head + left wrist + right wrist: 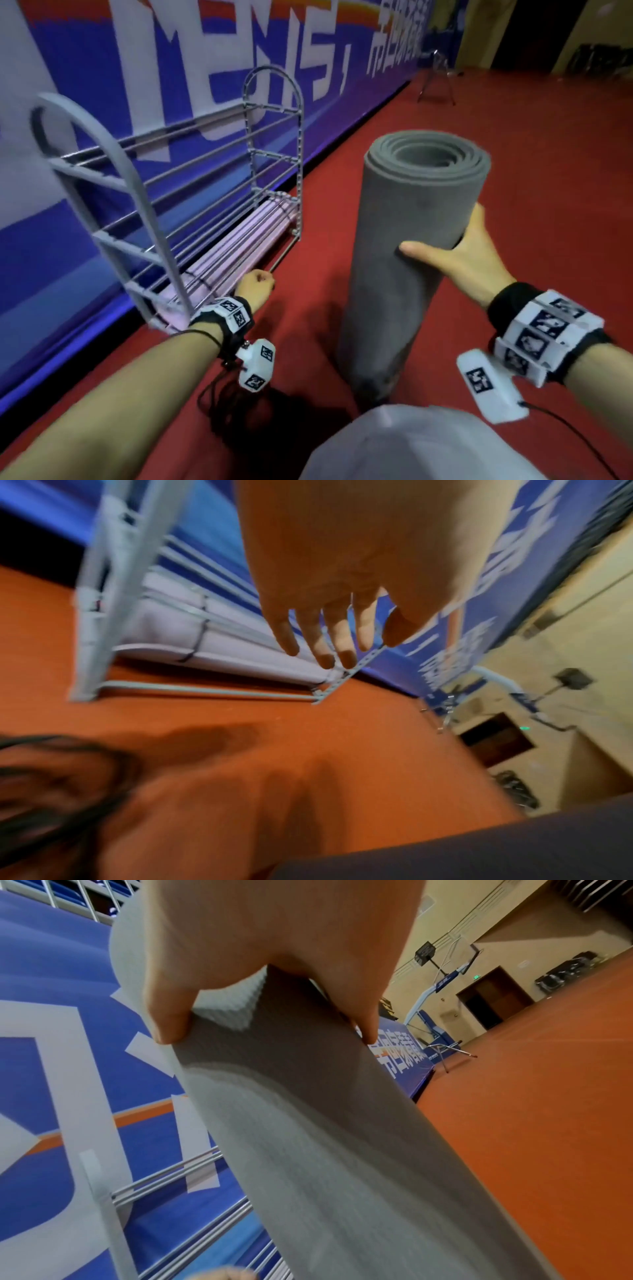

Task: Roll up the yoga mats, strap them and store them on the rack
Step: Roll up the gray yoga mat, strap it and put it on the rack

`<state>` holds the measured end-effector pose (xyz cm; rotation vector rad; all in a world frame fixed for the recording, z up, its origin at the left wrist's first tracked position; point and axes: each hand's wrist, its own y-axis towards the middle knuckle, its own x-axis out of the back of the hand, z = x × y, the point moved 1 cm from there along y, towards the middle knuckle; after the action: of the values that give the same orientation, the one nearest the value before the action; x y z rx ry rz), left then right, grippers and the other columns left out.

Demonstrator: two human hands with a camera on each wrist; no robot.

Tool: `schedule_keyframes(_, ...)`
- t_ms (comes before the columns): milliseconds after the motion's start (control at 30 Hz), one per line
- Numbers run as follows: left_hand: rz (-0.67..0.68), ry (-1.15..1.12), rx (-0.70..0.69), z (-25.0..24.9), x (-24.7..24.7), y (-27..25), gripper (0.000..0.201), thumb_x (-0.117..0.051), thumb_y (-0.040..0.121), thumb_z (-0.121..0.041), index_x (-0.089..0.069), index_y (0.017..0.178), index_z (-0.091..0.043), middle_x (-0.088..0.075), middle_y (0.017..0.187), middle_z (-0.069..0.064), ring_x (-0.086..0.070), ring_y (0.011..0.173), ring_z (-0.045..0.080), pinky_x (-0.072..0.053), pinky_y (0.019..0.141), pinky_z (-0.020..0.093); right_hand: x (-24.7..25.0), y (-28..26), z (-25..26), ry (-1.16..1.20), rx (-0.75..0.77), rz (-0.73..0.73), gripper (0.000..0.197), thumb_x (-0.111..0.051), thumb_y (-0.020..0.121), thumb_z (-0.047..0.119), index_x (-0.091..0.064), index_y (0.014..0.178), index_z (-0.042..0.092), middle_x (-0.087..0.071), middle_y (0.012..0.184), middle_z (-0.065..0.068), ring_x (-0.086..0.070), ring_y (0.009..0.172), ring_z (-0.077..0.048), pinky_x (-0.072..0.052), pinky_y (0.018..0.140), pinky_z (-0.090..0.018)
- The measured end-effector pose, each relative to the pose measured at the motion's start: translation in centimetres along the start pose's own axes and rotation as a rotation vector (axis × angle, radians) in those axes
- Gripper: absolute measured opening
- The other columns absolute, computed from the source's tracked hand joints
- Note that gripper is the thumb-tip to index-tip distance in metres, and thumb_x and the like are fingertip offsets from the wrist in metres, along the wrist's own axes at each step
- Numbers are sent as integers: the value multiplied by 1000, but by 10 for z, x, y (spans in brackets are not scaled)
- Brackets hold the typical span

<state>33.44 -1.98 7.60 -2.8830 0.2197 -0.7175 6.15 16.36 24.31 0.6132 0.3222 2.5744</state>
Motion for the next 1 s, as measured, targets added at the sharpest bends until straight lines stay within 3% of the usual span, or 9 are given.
schedule_keyframes(100,-5,126,215,74,-10,8,20,-53,76,-27,-64,70,-11,-70,91,20,-66,92,36,-52,84,38,-9,8,-2,-12,56,-23,126,-83,38,64,-29,141,15,-49,124,24,-46,102,28,-41,90,-8)
schedule_keyframes(167,103,221,280,102,-17,6,30,-54,84,-24,-69,96,-1,-66,113,23,-62,107,36,-48,88,35,-14,16,-3,-20,85,-37,122,-83,44,60,-28,143,13,-48,129,18,-44,102,30,-39,87,-1)
schedule_keyframes(300,241,306,432,140,-28,3,37,-54,95,-14,-56,128,2,-59,129,19,-59,117,31,-47,70,20,-29,24,-6,-50,109,-84,117,-78,47,68,-29,140,16,-46,123,28,-44,109,25,-38,91,-4)
schedule_keyframes(433,364,447,408,168,-43,9,38,-49,98,-16,-54,130,3,-56,133,19,-56,121,30,-46,93,30,-45,31,-13,-80,166,-144,121,-71,52,79,-28,142,12,-47,132,18,-47,116,12,-36,95,-6)
schedule_keyframes(533,415,437,461,198,-54,23,52,-50,89,-44,-60,127,-9,-56,135,15,-54,121,30,-42,102,35,-55,42,-19,-106,178,-136,110,-67,59,66,-29,145,7,-48,138,6,-46,119,4,-35,94,-5)
schedule_keyframes(700,468,724,313,204,-63,27,102,-45,38,-98,-66,113,-31,-64,118,1,-60,109,28,-46,97,39,-63,52,-21,-89,189,-147,116,-69,59,73,-29,144,4,-48,131,14,-45,110,20,-35,93,-4)
schedule_keyframes(767,482,836,303,198,-66,21,83,-46,52,-91,-66,109,-33,-67,111,-3,-63,104,27,-49,93,38,-63,54,-21,-59,174,-152,123,-65,58,83,-29,143,3,-47,126,19,-44,110,21,-36,95,-6)
schedule_keyframes(867,523,930,225,193,-68,9,42,-56,85,-42,-63,121,-23,-62,126,2,-59,115,26,-47,98,35,-61,57,-22,-32,148,-147,120,-68,59,79,-30,143,3,-47,124,21,-45,108,23,-36,92,-4)
schedule_keyframes(1000,448,1042,162,196,-69,-1,44,-50,94,-27,-49,136,-13,-49,141,9,-46,132,25,-33,111,32,-58,58,-27,-53,158,-156,104,-66,64,61,-31,143,3,-48,124,18,-45,105,26,-35,89,-1)
